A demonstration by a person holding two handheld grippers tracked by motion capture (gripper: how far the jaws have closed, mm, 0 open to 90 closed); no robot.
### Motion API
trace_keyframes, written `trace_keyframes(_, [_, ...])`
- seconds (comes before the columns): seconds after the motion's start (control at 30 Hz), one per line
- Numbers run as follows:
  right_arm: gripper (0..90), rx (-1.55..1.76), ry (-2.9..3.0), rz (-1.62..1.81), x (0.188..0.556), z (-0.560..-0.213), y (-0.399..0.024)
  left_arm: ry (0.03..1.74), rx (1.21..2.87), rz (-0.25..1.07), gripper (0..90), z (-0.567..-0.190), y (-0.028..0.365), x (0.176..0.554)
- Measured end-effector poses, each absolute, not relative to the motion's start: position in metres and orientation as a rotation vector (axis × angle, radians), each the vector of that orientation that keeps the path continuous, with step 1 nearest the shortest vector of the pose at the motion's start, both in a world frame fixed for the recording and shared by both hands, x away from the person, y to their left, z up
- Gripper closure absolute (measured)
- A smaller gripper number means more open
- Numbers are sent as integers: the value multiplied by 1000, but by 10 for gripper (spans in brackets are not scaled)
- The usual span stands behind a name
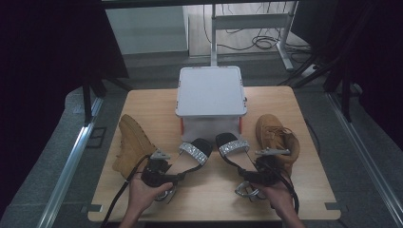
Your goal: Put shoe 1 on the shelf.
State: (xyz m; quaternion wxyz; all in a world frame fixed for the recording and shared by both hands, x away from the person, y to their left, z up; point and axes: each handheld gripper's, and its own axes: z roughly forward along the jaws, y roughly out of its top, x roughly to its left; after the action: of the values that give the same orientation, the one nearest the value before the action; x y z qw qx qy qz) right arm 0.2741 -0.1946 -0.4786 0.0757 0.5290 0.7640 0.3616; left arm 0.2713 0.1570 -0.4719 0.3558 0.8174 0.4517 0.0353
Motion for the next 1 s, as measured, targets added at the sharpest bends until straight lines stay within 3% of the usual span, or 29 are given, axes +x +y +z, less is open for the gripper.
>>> trace_keyframes(0.43, [420,1709,2208,1192,293,-483,-185,1240,1953,99,416,-466,151,296])
trace_keyframes(1.0, [420,1837,2111,1220,329,-479,-164,1374,1911,94,415,-471,138,334])
